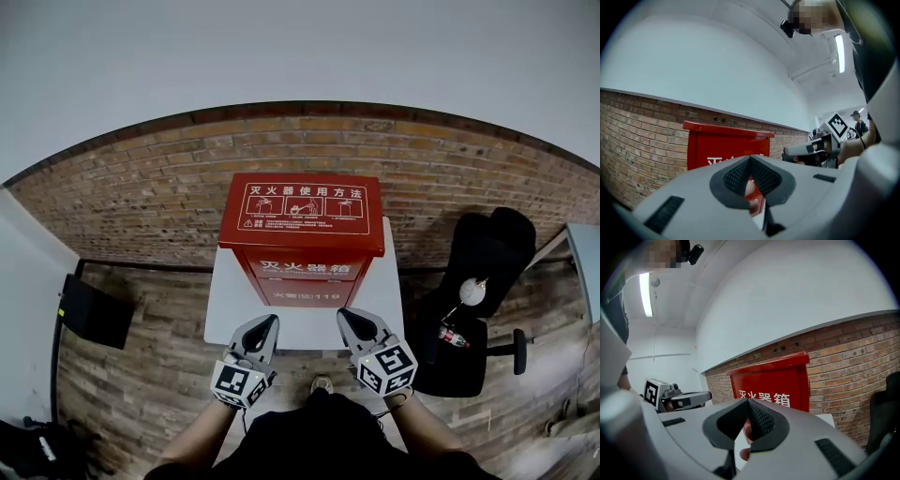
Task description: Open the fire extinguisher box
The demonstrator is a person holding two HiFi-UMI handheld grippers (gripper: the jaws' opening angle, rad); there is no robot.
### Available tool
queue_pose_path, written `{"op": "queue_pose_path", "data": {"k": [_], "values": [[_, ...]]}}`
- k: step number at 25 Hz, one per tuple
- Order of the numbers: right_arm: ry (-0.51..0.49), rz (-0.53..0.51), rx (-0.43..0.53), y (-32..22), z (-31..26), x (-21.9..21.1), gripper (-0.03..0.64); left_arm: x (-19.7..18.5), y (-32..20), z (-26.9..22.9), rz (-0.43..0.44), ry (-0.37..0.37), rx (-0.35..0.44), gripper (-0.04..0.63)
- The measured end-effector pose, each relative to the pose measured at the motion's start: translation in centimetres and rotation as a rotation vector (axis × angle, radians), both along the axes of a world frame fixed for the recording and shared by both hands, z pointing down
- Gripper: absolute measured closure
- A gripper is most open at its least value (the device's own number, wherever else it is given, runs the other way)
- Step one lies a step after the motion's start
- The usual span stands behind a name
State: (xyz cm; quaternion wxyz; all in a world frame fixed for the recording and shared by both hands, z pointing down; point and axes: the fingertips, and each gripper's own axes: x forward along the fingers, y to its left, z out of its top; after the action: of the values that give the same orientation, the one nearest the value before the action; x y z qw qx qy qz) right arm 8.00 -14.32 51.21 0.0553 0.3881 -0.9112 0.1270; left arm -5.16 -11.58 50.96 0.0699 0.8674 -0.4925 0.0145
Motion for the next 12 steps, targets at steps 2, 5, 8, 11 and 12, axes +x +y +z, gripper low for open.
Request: {"op": "queue_pose_path", "data": {"k": [2, 5, 8, 11, 12], "values": [[-0.004, -0.013, -0.007, -1.5, 0.0, 0.4, 0.598, 0.3, -1.4, -0.5, -0.022, -0.003, 0.001, 0.546], [-0.007, -0.03, -0.009, -3.1, -0.3, 0.7, 0.597, 0.3, -2.8, -1.1, -0.045, 0.002, 0.028, 0.546], [0.009, -0.037, 0.008, -4.3, -1.0, 0.8, 0.598, -0.6, -3.9, -1.6, -0.069, -0.002, 0.047, 0.546], [0.025, -0.04, 0.029, -4.9, -1.7, 1.1, 0.598, -1.9, -4.9, -1.8, -0.099, -0.028, 0.012, 0.546], [0.028, -0.037, 0.043, -5.1, -2.0, 1.3, 0.598, -2.4, -5.3, -1.9, -0.109, -0.04, 0.0, 0.546]]}}
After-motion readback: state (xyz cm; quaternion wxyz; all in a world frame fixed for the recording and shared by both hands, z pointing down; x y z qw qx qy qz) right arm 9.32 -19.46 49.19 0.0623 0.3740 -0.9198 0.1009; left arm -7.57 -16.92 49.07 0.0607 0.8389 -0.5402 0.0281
